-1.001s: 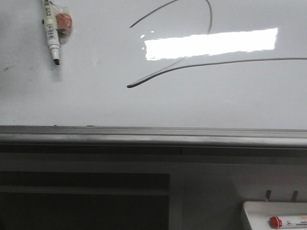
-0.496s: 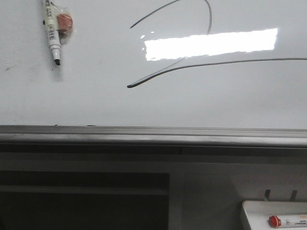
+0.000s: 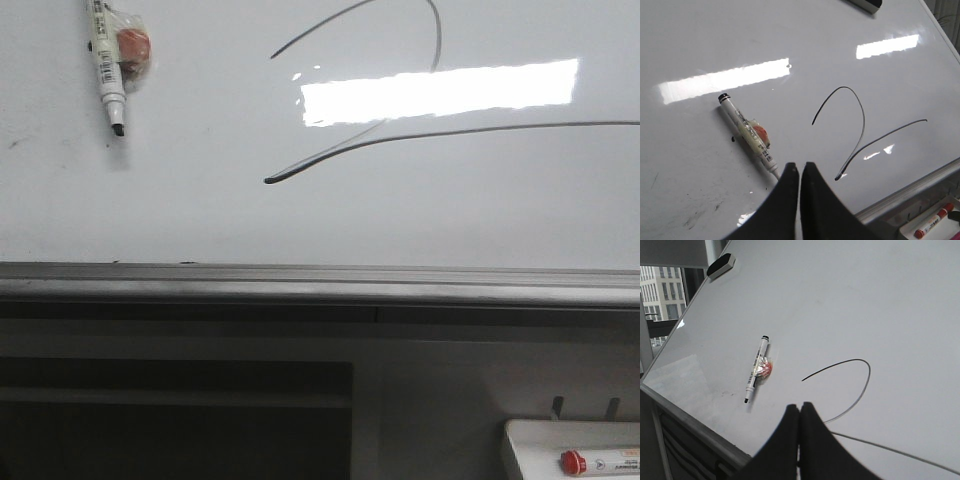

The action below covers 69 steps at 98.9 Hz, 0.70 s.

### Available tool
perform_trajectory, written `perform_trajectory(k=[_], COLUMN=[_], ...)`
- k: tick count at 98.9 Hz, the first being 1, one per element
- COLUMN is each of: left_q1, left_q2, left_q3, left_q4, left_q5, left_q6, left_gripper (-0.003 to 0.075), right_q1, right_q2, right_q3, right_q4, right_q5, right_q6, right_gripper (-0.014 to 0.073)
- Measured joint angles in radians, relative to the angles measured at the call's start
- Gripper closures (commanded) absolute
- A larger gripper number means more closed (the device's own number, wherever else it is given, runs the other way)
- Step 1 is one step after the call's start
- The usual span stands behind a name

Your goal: Write number 2 on whiteboard

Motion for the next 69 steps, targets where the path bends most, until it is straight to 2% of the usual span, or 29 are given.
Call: perform_trajectory(k=[39,49,69], left_q1=[0.000,0.014,0.095], left_q2=[-0.001,-0.021,-0.130], left_q3=[0.021,0.048,0.131], left_q4=[0.011,0.101,0.422], left_q5=[-0.005,-0.007,-0.007], left_q6=[0.004,0.015,0.019], left_gripper=[0.0741,0.0741,0.0741], right_q1=[0.000,0.000,0.000], right_q2=[0.000,0.000,0.000], right_q3=[0.000,0.000,0.000], right_q4=[0.000,0.000,0.000], right_q5=[0.000,0.000,0.000], right_q6=[0.000,0.000,0.000], right_gripper=[0.0662,0.0662,0.0662])
